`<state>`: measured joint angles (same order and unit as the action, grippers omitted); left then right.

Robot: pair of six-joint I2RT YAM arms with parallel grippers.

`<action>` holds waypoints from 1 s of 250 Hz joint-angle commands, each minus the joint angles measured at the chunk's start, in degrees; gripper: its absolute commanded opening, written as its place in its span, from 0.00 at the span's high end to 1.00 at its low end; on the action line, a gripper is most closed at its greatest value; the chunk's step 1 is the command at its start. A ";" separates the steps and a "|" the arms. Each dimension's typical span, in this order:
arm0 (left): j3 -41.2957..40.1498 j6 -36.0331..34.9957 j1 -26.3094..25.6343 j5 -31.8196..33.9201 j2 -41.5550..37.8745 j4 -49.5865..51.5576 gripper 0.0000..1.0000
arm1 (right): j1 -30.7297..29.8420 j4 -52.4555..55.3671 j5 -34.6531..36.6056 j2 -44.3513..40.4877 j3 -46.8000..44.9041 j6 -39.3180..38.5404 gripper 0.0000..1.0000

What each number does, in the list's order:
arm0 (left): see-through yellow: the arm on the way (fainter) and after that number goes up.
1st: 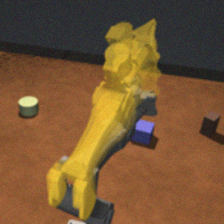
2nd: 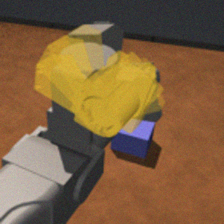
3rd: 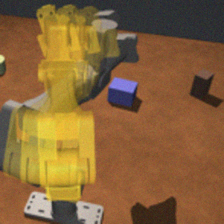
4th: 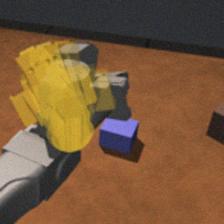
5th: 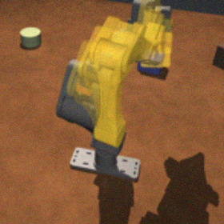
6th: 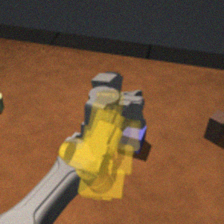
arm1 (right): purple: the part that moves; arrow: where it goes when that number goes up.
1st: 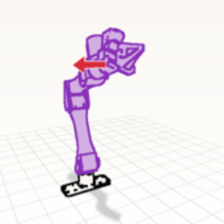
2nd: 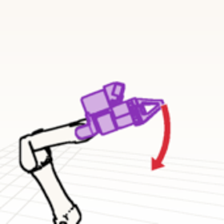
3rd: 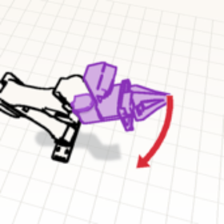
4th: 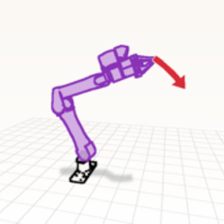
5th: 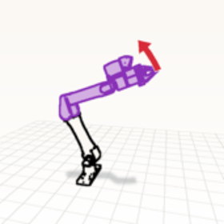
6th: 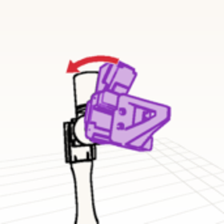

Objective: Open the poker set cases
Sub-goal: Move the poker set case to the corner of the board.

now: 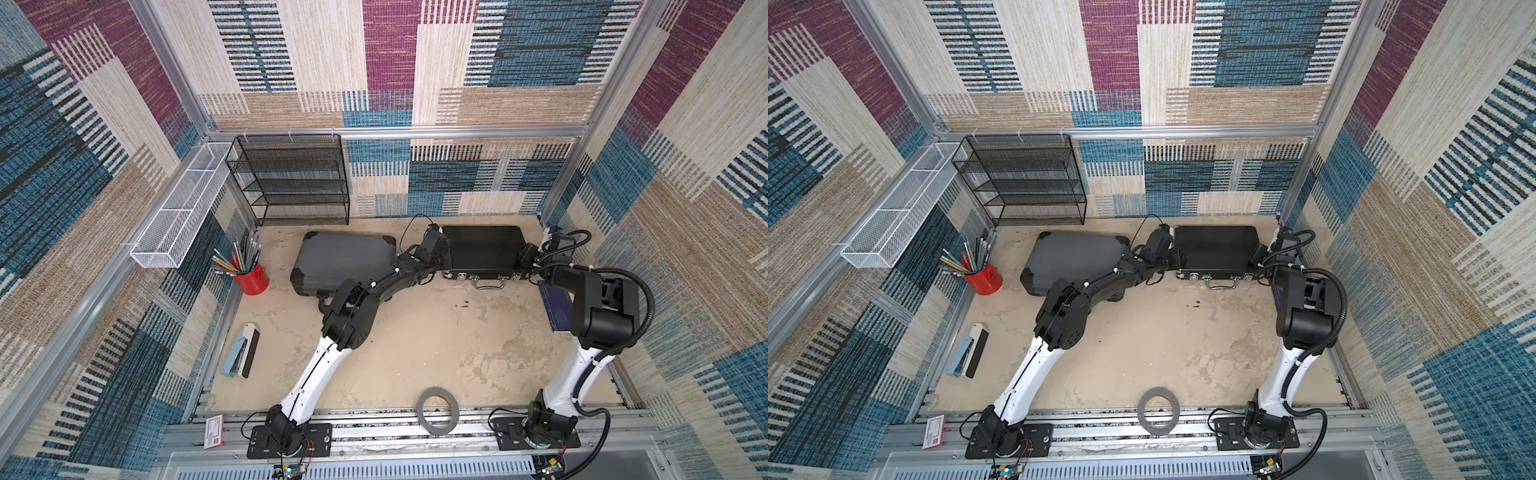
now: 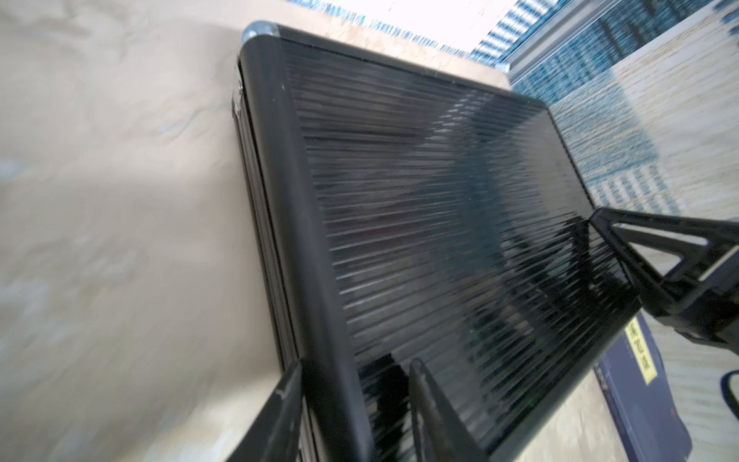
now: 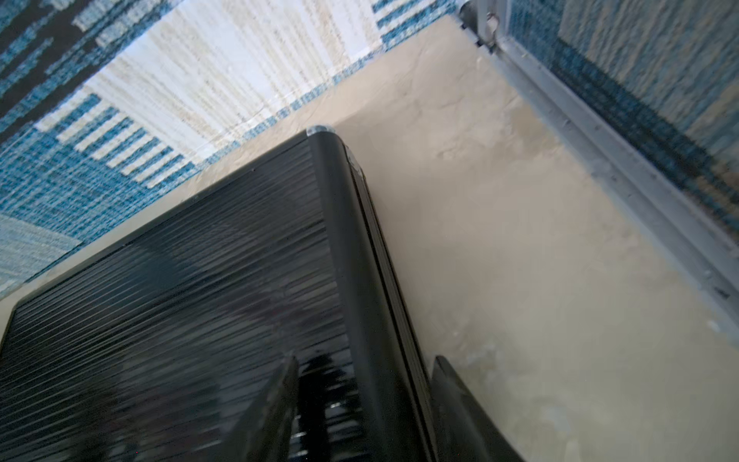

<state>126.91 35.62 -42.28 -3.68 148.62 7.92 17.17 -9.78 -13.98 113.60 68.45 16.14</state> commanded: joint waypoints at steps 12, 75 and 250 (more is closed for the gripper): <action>14.13 0.28 -3.46 -21.41 10.37 12.55 0.57 | 1.20 6.24 -13.69 4.39 4.56 1.38 0.47; 16.99 3.26 -4.56 -23.21 13.37 9.64 0.56 | 3.92 9.50 -14.59 9.88 12.83 -0.88 0.47; 4.79 -6.41 2.26 -12.15 -6.60 10.74 0.22 | 3.15 12.36 -4.99 -6.72 9.70 -3.31 0.28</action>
<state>134.32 34.46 -41.74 -18.02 149.53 18.00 20.82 1.85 -20.38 110.78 79.75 13.45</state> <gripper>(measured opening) 0.784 0.704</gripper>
